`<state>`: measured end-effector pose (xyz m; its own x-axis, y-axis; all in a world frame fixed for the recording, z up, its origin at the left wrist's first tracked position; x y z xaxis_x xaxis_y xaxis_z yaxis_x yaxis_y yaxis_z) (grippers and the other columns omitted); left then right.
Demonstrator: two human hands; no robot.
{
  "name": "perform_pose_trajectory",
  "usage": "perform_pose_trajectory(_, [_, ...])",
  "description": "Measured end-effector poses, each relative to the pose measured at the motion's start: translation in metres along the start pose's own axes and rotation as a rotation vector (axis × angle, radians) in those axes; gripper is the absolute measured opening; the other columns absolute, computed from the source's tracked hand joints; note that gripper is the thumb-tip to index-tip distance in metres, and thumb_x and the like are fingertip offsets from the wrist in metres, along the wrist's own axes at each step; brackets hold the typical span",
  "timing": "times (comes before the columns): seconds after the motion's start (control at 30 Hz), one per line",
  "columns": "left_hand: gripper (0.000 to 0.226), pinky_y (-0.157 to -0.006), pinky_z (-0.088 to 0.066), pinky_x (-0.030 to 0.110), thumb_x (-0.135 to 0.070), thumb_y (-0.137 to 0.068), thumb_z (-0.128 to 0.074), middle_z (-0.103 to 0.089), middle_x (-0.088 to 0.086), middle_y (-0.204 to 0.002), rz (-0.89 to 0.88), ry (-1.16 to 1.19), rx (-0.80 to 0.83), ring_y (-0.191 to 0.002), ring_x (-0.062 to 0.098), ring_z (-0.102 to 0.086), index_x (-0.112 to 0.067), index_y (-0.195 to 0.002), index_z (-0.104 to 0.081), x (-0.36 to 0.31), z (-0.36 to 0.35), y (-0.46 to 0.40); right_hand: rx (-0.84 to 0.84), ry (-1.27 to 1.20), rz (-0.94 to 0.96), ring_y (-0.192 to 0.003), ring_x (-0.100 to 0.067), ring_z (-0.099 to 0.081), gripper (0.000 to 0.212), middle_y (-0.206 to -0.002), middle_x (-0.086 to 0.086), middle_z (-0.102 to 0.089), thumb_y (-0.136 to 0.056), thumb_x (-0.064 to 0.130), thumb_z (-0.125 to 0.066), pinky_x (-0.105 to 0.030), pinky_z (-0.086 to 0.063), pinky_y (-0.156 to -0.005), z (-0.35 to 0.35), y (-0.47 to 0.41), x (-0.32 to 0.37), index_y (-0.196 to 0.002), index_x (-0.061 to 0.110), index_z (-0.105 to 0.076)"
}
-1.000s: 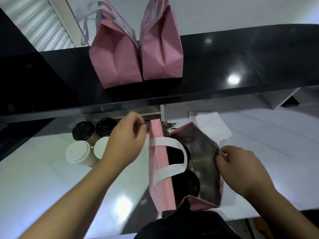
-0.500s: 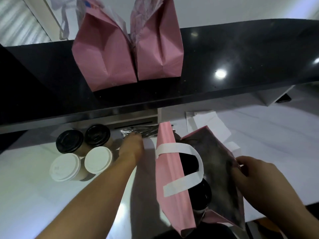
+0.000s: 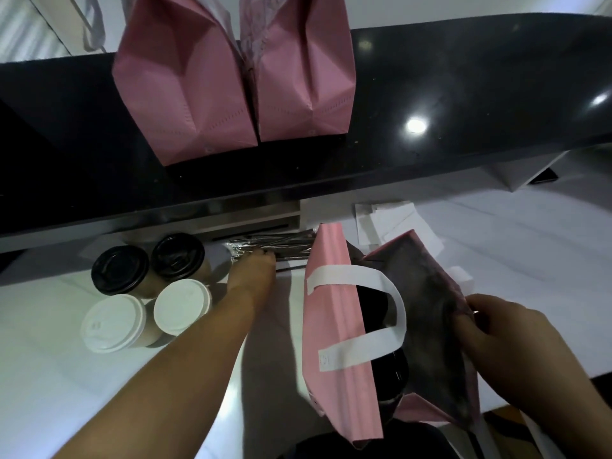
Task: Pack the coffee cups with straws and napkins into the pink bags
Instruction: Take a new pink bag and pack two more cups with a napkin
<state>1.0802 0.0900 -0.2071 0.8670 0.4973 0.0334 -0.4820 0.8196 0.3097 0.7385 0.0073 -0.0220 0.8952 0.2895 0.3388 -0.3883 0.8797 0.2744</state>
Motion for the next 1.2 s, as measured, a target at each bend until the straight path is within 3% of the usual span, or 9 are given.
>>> perform_pose_trajectory(0.17, [0.037,-0.090,-0.056,0.041,0.003,-0.092,-0.054,-0.070,0.010,-0.126,-0.027,0.017,0.054,-0.116,0.033,-0.069,-0.014,-0.124,-0.065,-0.003,0.007,0.010,0.004,0.011,0.012,-0.054,-0.014,-0.062,0.031,-0.058,0.005,-0.067,-0.095,0.039,-0.054,-0.040,-0.055,-0.055,0.001,-0.001,-0.001,-0.073,0.021,-0.066])
perform_pose_trajectory(0.3, [0.033,-0.094,-0.057,0.038,-0.028,-0.100,-0.057,-0.072,0.004,-0.127,-0.008,0.232,0.081,-0.116,0.029,-0.069,-0.033,-0.130,-0.069,-0.001,0.014,0.024,0.033,0.008,0.045,-0.059,-0.015,-0.064,0.028,-0.064,0.004,-0.070,-0.096,0.043,-0.052,-0.041,-0.057,-0.058,0.001,0.000,-0.001,-0.079,0.026,-0.066])
perform_pose_trajectory(0.47, [0.017,-0.059,-0.050,0.030,-0.015,-0.085,-0.059,-0.074,0.006,-0.079,0.141,0.422,0.014,-0.076,0.030,-0.070,-0.015,-0.092,-0.075,0.000,0.041,0.059,0.010,0.010,0.149,-0.049,-0.013,-0.058,0.034,-0.056,0.009,-0.064,-0.096,0.041,-0.052,-0.027,-0.037,-0.042,-0.001,0.001,-0.001,-0.067,0.025,-0.058])
perform_pose_trajectory(0.57, [0.015,-0.056,-0.054,0.029,-0.019,-0.092,-0.061,-0.075,-0.001,-0.075,0.206,0.556,-0.100,-0.067,0.022,-0.070,-0.017,-0.092,-0.076,0.003,0.060,0.088,0.001,-0.019,0.223,-0.046,-0.018,-0.056,0.033,-0.050,-0.002,-0.059,-0.096,0.035,-0.057,-0.034,-0.041,-0.044,-0.003,-0.001,-0.004,-0.065,0.023,-0.057])
perform_pose_trajectory(0.67, [0.012,-0.050,-0.048,0.022,-0.023,-0.093,-0.066,-0.070,-0.016,-0.064,0.266,0.682,-0.219,-0.055,0.002,-0.065,-0.027,-0.093,-0.078,0.002,0.086,0.126,0.049,-0.002,0.220,-0.053,-0.015,-0.061,0.031,-0.059,0.002,-0.067,-0.097,0.041,-0.052,-0.035,-0.053,-0.050,-0.002,-0.005,-0.005,-0.071,0.026,-0.060])
perform_pose_trajectory(0.73, [0.011,-0.050,-0.040,0.014,-0.024,-0.091,-0.068,-0.070,-0.021,-0.068,0.275,0.682,-0.266,-0.061,-0.004,-0.063,-0.030,-0.093,-0.077,-0.002,0.105,0.151,0.069,0.004,0.217,-0.056,-0.012,-0.064,0.031,-0.063,0.006,-0.069,-0.097,0.045,-0.049,-0.036,-0.058,-0.056,-0.001,-0.006,-0.007,-0.074,0.027,-0.062])
perform_pose_trajectory(0.9, [0.013,-0.049,-0.051,0.019,-0.025,-0.089,-0.071,-0.073,-0.023,-0.072,0.226,0.713,-0.266,-0.058,0.006,-0.070,-0.035,-0.082,-0.075,-0.027,0.158,0.207,0.036,-0.018,0.269,-0.051,-0.011,-0.061,0.036,-0.056,0.007,-0.065,-0.093,0.043,-0.050,-0.035,-0.054,-0.053,-0.001,-0.005,-0.009,-0.066,0.022,-0.058])
perform_pose_trajectory(1.0, [0.017,-0.064,-0.060,0.030,-0.024,-0.089,-0.075,-0.074,-0.021,-0.070,0.122,0.781,-0.160,-0.059,0.003,-0.072,-0.038,-0.080,-0.075,-0.054,0.186,0.227,0.034,-0.027,0.284,-0.050,-0.011,-0.059,0.036,-0.053,0.006,-0.063,-0.092,0.044,-0.050,-0.034,-0.053,-0.052,-0.002,-0.005,-0.008,-0.063,0.023,-0.056])
perform_pose_trajectory(1.2, [0.020,-0.057,-0.060,0.029,-0.038,-0.089,-0.068,-0.074,-0.012,-0.066,0.022,0.466,0.100,-0.058,0.009,-0.070,-0.031,-0.074,-0.079,-0.109,0.204,0.217,0.058,-0.044,0.316,-0.055,-0.010,-0.061,0.035,-0.055,0.008,-0.064,-0.092,0.050,-0.047,-0.035,-0.055,-0.055,0.000,-0.006,-0.009,-0.066,0.029,-0.056])
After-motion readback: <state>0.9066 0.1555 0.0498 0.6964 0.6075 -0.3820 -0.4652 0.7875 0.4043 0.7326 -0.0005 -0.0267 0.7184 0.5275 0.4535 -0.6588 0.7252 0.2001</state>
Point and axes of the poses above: each hand's wrist, its own y-axis away from the middle knuckle, its own z-axis out of the back of the hand, x = y × z, the point moved 2 cm from there along -y, towards the middle knuckle
